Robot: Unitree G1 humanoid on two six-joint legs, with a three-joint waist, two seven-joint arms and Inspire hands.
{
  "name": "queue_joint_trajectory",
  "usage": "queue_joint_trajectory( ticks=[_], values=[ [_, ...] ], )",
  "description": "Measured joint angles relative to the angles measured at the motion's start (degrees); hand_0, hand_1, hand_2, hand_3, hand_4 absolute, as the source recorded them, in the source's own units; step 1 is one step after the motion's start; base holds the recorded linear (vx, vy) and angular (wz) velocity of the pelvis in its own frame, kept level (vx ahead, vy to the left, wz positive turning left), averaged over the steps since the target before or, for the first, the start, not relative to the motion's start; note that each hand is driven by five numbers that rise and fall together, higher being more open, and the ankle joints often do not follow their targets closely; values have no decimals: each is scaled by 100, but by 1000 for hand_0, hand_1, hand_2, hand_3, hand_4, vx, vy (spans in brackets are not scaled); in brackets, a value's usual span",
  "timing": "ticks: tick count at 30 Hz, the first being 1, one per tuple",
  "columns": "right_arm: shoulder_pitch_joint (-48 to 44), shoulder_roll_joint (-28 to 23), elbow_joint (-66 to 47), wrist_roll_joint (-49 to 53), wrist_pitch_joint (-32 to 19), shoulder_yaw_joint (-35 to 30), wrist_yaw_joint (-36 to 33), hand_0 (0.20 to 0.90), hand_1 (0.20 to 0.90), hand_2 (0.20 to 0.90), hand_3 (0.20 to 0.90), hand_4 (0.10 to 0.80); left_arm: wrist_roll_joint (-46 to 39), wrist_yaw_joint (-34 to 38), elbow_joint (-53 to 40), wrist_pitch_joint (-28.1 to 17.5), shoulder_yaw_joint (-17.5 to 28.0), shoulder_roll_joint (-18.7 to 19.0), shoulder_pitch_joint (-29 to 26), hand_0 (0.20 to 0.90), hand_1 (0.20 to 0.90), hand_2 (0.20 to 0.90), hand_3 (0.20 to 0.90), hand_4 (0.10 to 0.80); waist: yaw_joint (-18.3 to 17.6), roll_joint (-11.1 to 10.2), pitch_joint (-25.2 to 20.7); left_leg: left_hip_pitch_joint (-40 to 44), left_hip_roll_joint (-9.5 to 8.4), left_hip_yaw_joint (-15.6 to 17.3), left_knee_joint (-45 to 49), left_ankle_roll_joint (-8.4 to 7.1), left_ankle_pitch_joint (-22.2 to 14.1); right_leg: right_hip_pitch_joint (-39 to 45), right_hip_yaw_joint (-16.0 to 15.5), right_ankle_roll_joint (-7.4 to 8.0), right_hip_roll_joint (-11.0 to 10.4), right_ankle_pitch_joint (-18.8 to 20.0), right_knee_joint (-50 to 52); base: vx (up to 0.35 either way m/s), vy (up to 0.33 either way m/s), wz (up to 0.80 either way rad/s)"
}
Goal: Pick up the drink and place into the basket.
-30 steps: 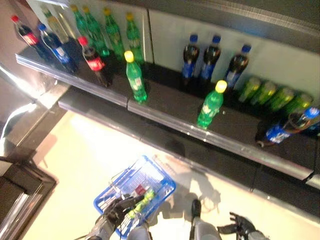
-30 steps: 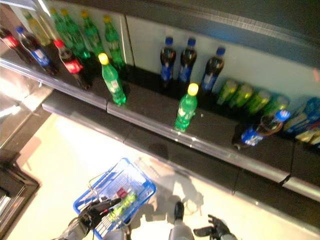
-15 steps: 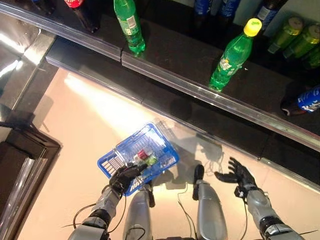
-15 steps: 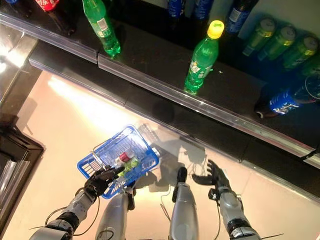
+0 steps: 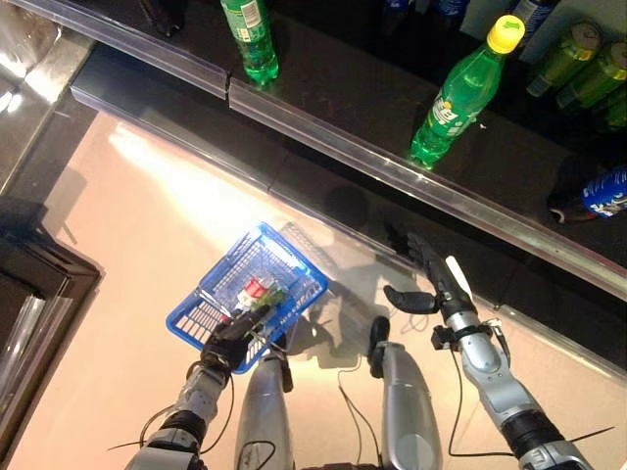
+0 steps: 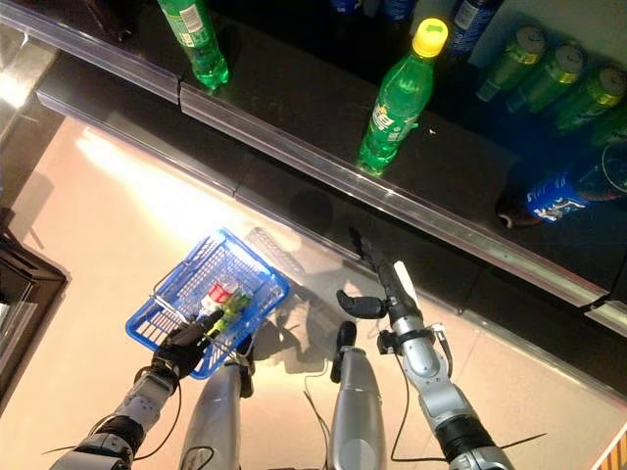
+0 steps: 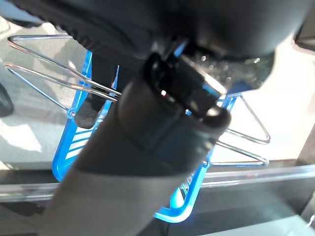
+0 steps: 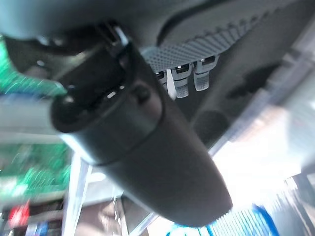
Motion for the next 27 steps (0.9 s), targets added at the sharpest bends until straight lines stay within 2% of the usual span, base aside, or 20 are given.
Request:
queue_joint_trajectory(
  ticks=[5,14,27],
  values=[
    [-99,-338,-450,-779,-78,1,-624,900,900,900,900,800,-208,-111,-49,-3,82,62,42,300,300,300,200,100,2,-73,57,-6,-10,2,-25,0,1,13,-4,20,-3,18,-76,0,0,0],
    [-130,-547,-1120,-864,-299,-89,-988,900,900,900,900,800,-143,-170,-66,-60,85,83,44,300,300,300,200,100,-7,-77,191,72,-24,15,-93,7,16,87,-16,29,-9,25,-127,0,0,0],
    [-171,-509,-1500,341,-670,-584,-989,900,900,900,900,800,41,-174,-45,-119,-11,44,74,300,300,300,200,100,-22,-49,276,229,-54,122,-223,42,36,208,18,70,-36,79,-267,2,9,0]
  ],
)
